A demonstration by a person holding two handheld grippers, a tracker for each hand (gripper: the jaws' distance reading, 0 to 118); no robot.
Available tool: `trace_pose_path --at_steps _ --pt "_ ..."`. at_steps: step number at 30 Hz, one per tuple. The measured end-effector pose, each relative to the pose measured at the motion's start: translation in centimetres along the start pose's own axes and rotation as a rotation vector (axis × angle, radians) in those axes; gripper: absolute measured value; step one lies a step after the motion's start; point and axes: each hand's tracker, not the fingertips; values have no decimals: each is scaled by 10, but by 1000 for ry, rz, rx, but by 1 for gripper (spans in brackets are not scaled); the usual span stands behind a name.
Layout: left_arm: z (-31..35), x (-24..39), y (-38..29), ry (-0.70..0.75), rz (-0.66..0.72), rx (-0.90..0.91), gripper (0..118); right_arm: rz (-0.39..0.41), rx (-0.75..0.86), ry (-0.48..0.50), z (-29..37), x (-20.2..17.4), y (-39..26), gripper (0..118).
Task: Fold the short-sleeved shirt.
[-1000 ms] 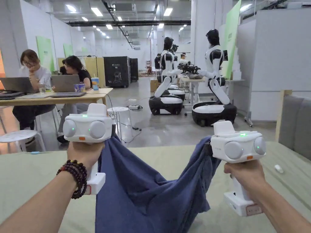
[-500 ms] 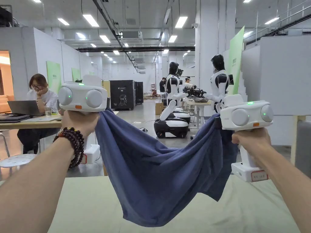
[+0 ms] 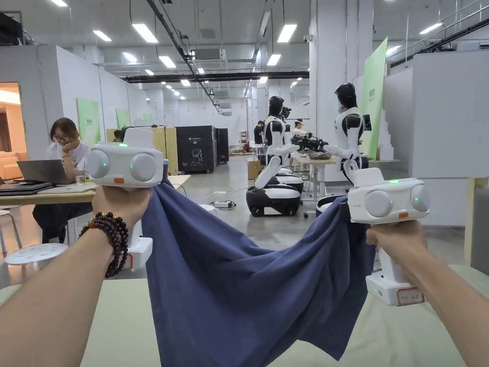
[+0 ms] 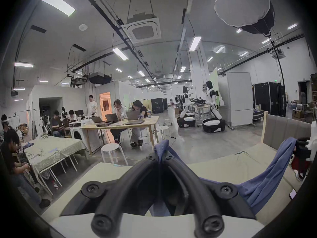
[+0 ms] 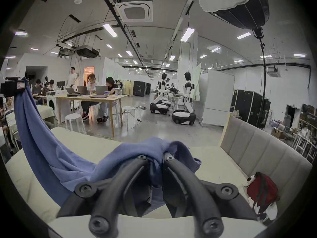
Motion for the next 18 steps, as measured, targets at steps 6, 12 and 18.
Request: trace_pose_path --at_steps 6,12,18 --pt "1 14 -71 -26 14 -104 1 30 -77 13 -12 -13 -54 11" --pt "-12 17 -127 -45 20 -204 1 33 -147 14 -23 -18 -92 11" --pt "-2 7 -129 -47 23 -208 1 20 -138 21 -2 -15 -91 11"
